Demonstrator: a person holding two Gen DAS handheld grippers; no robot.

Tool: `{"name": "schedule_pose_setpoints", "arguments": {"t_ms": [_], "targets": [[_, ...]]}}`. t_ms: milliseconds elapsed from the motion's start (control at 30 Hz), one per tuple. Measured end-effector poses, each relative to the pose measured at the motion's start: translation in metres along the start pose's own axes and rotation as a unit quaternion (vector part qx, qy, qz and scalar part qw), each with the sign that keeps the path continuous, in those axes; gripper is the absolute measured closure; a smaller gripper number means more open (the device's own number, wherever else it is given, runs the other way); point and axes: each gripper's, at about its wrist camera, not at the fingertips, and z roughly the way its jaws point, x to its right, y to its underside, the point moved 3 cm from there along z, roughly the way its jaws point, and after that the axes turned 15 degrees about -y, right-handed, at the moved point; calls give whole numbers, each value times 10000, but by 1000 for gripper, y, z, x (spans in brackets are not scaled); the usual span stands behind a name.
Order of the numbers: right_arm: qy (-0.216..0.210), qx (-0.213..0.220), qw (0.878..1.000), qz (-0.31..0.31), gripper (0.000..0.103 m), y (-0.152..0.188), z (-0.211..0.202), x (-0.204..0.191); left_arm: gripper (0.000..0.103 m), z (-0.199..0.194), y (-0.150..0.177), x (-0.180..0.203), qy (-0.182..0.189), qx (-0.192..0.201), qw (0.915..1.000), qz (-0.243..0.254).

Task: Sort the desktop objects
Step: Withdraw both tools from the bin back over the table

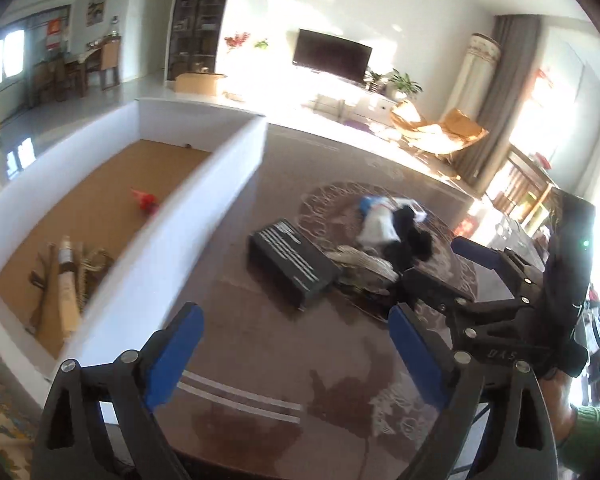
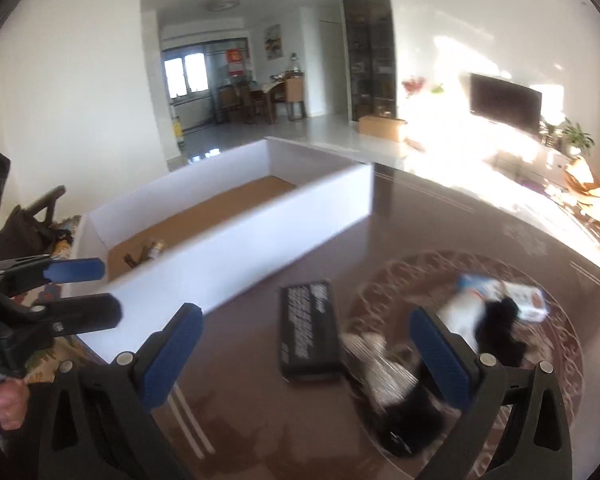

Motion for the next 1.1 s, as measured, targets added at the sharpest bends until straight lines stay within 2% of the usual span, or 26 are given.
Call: {"name": "schedule_pose_setpoints", "arguments": {"t_ms": [67,133,200,300,367,467,533,667,1100], "targets": [[488,-172,9978,419,0,42,-28,30,9,22,19,31,110,-281,9993,221],[823,-481,9914,891,0,81,-44,59,9,48,33,48,-26,-554,9980,297],[995,-756,9845,1231,0,112,-53,86,9,68,45,63,-236,-759,9962,367],[1195,-887,9800,1321,0,139,-57,96,9,92,53,66,-514,-917,9937,398],[1252,-987,9797,1219,0,144,-54,94,9,100,55,68,-598,-955,9928,400],[1210,-1227,9795,1045,0,144,-42,88,9,104,54,71,-866,-783,9915,572],[1156,-1212,9813,946,0,140,-37,83,8,107,56,75,-1034,-688,9897,717],[1107,-1262,9812,956,0,139,-32,84,0,117,58,79,-975,-672,9904,719],[1106,-1268,9811,955,0,139,-31,84,0,115,63,77,-1061,-667,9902,617]]}}
